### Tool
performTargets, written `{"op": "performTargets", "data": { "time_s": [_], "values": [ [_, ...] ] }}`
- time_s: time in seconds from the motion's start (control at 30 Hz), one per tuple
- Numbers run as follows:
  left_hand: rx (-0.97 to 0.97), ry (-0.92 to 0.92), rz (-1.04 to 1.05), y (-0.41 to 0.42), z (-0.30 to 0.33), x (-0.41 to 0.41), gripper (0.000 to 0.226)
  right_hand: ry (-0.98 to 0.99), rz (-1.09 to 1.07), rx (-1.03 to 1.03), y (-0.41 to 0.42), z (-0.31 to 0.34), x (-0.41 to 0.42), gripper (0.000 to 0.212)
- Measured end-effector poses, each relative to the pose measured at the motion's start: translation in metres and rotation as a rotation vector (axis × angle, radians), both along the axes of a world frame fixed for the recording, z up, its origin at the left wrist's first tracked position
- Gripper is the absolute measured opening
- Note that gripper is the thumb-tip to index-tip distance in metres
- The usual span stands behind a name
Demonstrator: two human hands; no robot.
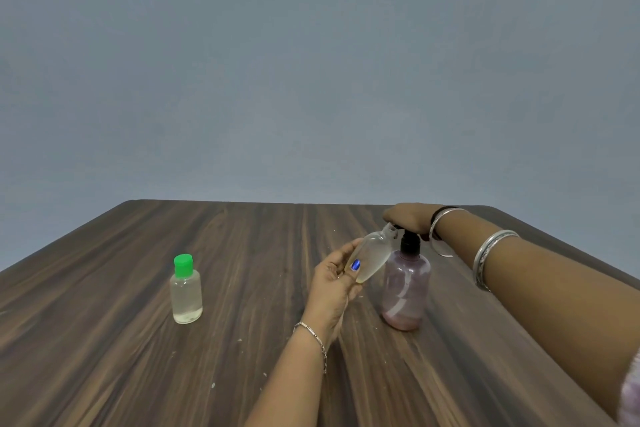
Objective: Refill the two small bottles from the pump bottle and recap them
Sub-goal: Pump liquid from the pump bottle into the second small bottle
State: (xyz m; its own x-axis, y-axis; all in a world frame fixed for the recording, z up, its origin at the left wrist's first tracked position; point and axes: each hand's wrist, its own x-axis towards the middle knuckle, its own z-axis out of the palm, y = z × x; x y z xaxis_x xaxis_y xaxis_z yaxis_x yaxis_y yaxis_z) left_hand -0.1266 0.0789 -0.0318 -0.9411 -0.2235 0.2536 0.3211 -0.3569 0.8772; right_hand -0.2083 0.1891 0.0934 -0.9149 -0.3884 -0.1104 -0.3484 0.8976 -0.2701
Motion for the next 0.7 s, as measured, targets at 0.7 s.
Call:
{"op": "performTargets", "data": {
  "time_s": [0.7],
  "values": [
    [0.017,0.018,-0.007,-0.001,0.001,0.001,0.032,0.211,0.092,0.173,0.000,0.000,-0.002,0.038]
  ]
}}
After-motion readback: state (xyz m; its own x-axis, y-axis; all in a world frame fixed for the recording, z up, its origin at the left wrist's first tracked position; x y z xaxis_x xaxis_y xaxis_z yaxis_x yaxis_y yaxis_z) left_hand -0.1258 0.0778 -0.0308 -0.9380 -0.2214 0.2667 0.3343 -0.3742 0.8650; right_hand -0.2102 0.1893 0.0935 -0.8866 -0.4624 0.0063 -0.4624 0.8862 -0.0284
